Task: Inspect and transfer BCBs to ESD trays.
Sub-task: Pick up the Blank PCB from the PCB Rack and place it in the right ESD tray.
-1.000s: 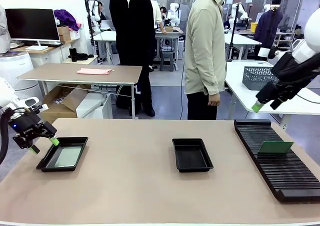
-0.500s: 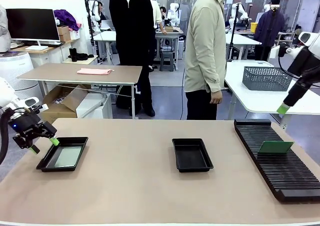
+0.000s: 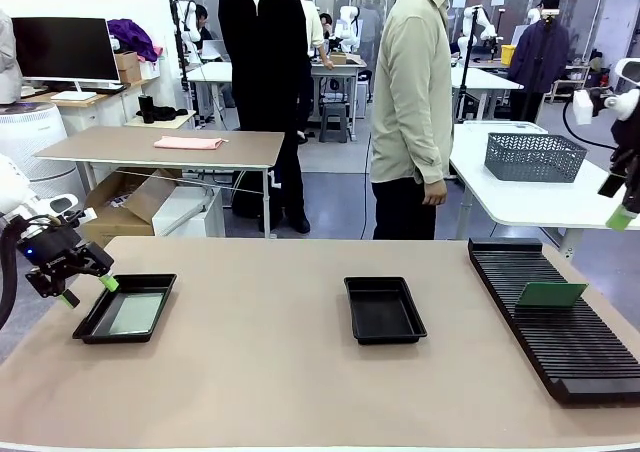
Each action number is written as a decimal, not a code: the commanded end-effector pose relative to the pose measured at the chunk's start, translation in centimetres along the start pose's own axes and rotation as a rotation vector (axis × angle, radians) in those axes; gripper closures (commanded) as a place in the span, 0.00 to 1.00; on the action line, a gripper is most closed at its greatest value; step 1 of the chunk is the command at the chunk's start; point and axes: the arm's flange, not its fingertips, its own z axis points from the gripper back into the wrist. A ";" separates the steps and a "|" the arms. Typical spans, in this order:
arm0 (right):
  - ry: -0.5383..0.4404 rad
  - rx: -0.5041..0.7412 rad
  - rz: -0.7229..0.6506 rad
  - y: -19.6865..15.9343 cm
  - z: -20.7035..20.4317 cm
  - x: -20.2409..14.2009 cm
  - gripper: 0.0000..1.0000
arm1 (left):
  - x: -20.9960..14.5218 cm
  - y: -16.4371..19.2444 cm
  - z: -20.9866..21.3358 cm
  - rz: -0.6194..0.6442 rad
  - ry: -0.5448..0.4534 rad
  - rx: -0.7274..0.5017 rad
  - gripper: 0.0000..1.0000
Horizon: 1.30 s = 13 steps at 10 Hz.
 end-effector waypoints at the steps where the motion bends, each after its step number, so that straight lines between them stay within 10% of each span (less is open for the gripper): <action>1: -0.003 0.069 0.145 -1.5 0.5 -1.5 0.00 | 0.0 0.1 0.1 -0.004 -0.005 0.000 0.00; 13: -0.014 0.085 0.322 -3.4 0.3 -4.2 0.00 | 0.0 0.1 0.1 -0.004 -0.005 0.000 0.00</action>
